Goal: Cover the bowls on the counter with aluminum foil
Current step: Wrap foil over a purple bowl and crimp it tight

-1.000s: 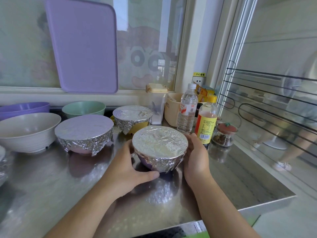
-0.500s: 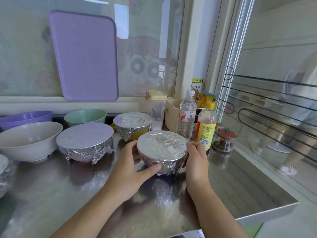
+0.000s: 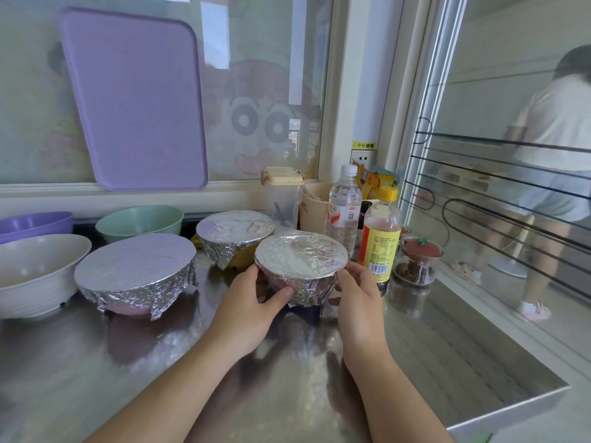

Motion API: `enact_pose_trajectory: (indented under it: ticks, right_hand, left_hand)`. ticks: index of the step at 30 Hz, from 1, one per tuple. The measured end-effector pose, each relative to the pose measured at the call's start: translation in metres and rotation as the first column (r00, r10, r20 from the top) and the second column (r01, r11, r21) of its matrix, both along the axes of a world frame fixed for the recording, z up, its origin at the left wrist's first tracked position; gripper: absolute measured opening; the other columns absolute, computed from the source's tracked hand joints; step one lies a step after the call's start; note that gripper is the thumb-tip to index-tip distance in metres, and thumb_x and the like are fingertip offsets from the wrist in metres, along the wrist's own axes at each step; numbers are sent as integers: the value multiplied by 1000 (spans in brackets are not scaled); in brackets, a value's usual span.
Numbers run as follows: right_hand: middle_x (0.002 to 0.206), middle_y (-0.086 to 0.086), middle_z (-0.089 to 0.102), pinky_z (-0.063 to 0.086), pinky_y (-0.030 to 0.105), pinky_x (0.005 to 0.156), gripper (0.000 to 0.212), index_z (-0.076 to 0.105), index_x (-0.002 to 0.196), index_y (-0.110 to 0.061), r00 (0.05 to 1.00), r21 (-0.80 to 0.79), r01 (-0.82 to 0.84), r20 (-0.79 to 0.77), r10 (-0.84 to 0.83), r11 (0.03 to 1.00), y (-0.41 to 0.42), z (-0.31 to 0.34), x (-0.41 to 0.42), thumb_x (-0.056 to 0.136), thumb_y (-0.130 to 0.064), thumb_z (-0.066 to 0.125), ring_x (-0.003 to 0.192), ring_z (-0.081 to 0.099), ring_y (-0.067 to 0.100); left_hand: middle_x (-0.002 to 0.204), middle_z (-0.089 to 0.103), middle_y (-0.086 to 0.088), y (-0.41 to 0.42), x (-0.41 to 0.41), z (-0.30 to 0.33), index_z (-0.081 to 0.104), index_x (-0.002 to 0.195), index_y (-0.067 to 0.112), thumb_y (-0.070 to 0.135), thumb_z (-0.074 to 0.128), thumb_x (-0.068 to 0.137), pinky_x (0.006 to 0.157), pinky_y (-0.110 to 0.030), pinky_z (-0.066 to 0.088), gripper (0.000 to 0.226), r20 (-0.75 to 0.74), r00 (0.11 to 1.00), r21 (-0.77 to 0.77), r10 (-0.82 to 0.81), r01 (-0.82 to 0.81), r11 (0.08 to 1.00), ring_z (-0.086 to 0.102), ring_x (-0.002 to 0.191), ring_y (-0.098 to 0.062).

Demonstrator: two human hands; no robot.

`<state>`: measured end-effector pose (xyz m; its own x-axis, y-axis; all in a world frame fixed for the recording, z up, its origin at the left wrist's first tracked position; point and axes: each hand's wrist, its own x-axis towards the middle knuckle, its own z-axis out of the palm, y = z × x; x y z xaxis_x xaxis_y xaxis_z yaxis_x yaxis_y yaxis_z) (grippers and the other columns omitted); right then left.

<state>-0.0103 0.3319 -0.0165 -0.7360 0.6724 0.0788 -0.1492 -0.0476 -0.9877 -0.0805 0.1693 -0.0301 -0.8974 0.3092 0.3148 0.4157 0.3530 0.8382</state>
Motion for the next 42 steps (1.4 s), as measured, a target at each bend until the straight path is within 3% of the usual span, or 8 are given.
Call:
enact_pose_trajectory:
  ticks: [4,14,22,28,32,35,39,42]
  right_hand:
    - [129,-6,65,56,41,99,32,61,134,-27,1000,-25,-15,3,15,1000,2,-1,-2,102,-25,60,117,64,21]
    - [124,-4,69,55,47,104,36,62,135,-29,999,-52,-23,37,24,998,4,-3,-8,100,-20,62,117,66,21]
    - [120,0,72,54,50,102,43,65,130,-31,998,-54,-15,53,18,998,0,0,-7,87,-34,64,114,67,26]
    - [119,1,69,52,50,100,47,65,122,-30,999,-42,-10,39,12,999,0,1,-5,76,-40,60,110,65,25]
    - [124,-2,63,49,54,106,55,58,128,-29,1000,-24,8,6,-8,1000,-4,2,-3,75,-45,61,116,62,24]
    - [123,-4,61,50,51,103,58,55,131,-31,999,-19,5,-35,-6,1000,-4,2,-4,75,-45,62,111,59,21]
    - [121,-9,59,49,45,98,56,53,131,-32,997,-40,-42,-71,39,998,0,-2,-6,77,-45,62,114,59,20]
    - [120,-11,61,48,32,85,35,54,130,-28,993,-61,-76,-90,70,995,6,-3,-8,97,-34,65,113,60,15]
  left_hand:
    - [117,71,22,11,-7,3,65,128,33,36,74,95,94,-25,51,35,-6,997,-31,72,-72,997,65,109,3]
    - [109,73,22,23,-10,-2,67,118,33,37,73,95,90,-28,54,24,17,992,18,125,-126,992,67,102,3]
    - [100,73,28,18,-1,3,69,109,38,28,72,92,86,-23,53,20,135,988,91,78,-91,992,67,96,10]
    - [107,70,24,16,8,9,60,110,38,13,72,88,85,-18,49,35,233,972,185,40,-85,979,64,96,15]
    - [116,56,27,19,3,18,41,133,32,-1,67,86,100,-32,44,63,341,939,219,36,-116,969,56,108,4]
    - [129,59,7,22,-10,29,36,152,27,-5,54,84,107,-46,48,77,432,900,160,50,-131,978,56,115,-16]
    - [142,59,5,25,-18,32,44,154,31,2,51,66,115,-50,44,92,459,888,204,-40,-61,977,52,132,-23]
    - [139,63,5,25,-21,24,49,151,35,-2,48,59,111,-50,48,98,468,881,254,-73,-55,966,55,128,-22]
